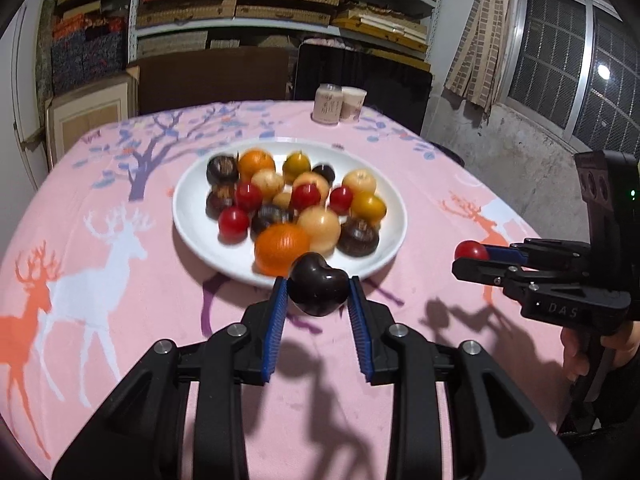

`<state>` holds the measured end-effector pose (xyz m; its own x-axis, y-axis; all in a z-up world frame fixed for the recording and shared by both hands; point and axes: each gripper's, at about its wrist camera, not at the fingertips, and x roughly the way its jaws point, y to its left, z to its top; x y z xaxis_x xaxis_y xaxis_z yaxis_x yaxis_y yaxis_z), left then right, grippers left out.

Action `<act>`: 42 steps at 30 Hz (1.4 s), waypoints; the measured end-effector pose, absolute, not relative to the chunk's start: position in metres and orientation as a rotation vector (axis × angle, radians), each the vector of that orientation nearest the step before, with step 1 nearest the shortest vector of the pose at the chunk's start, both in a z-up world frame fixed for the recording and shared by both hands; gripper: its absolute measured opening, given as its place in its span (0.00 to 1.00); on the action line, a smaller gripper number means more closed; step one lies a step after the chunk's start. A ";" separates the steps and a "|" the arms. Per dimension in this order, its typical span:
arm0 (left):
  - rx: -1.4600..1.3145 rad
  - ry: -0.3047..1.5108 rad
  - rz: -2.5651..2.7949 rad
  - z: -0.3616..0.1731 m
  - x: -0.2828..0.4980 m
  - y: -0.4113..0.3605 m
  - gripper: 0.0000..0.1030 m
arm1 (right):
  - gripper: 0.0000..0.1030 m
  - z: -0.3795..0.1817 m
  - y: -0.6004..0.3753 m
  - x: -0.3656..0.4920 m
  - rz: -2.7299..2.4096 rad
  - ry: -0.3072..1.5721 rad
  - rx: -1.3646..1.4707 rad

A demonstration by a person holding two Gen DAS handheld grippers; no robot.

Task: Organize fruits

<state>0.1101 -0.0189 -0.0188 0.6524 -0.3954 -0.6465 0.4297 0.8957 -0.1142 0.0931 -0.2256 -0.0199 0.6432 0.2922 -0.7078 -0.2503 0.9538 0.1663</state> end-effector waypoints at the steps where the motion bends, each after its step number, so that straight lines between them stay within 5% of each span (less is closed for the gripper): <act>1: 0.061 0.709 -0.466 -0.012 0.113 -0.021 0.29 | 0.28 -0.010 -0.226 0.096 0.311 0.794 0.048; 16: 0.173 0.739 -0.437 -0.016 0.203 -0.059 0.30 | 0.30 0.016 -0.216 0.225 0.377 0.812 0.170; 17: 0.184 0.748 -0.435 -0.020 0.208 -0.061 0.39 | 0.33 0.010 -0.214 0.236 0.397 0.826 0.183; 18: 0.194 0.753 -0.419 -0.024 0.213 -0.062 0.58 | 0.47 0.007 -0.213 0.242 0.400 0.836 0.190; 20: 0.182 0.739 -0.381 -0.027 0.215 -0.056 0.74 | 0.60 0.003 -0.216 0.246 0.354 0.829 0.208; 23: 0.181 0.736 -0.360 -0.025 0.206 -0.047 0.74 | 0.60 -0.002 -0.222 0.236 0.345 0.828 0.222; 27: 0.185 0.715 -0.324 -0.021 0.174 -0.039 0.95 | 0.69 -0.010 -0.227 0.196 0.317 0.846 0.209; 33: 0.192 0.812 -0.268 -0.038 0.124 -0.041 0.95 | 0.95 -0.026 -0.230 0.126 0.275 0.865 0.177; 42: 0.091 0.801 -0.227 -0.019 0.043 -0.024 0.95 | 0.96 -0.009 -0.240 0.043 0.235 0.823 0.208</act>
